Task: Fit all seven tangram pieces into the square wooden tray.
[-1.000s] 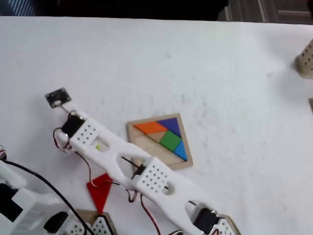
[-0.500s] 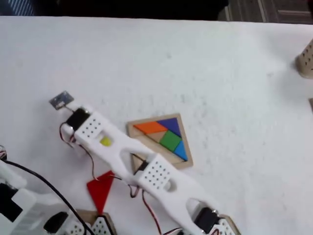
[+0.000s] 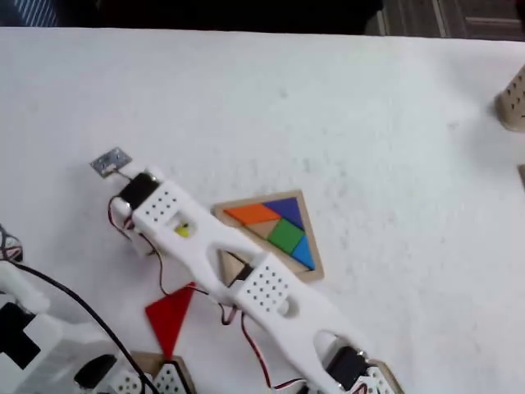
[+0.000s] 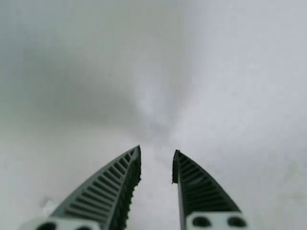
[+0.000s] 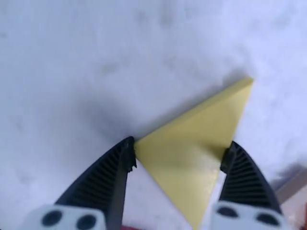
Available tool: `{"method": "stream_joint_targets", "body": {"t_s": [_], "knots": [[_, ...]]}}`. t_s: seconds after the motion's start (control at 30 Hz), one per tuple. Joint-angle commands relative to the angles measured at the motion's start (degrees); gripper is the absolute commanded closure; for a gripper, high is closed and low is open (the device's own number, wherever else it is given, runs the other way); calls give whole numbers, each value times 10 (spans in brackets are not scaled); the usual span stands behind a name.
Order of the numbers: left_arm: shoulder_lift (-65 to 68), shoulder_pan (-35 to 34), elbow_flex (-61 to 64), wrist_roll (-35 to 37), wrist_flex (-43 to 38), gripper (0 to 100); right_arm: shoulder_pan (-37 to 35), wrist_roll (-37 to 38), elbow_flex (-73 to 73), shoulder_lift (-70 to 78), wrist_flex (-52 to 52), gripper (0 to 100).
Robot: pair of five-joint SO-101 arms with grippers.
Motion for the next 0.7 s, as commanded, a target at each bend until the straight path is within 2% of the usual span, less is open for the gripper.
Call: {"method": "stream_joint_targets", "body": {"t_s": [0.0, 0.1, 0.23, 0.33, 0.67], "knots": [[-15, 67, 0, -5, 25, 976, 36, 16, -10, -37, 34, 837], [-16, 115, 11, -5, 34, 976, 43, 28, -4, -57, 35, 868], [-16, 169, 62, -7, -19, 976, 45, 73, -4, -80, 36, 905], [-18, 199, 87, -50, -40, 976, 49, 91, -2, -102, 37, 908], [-142, 225, 188, -86, -102, 977, 80, 114, 122, -240, 37, 908]]}}
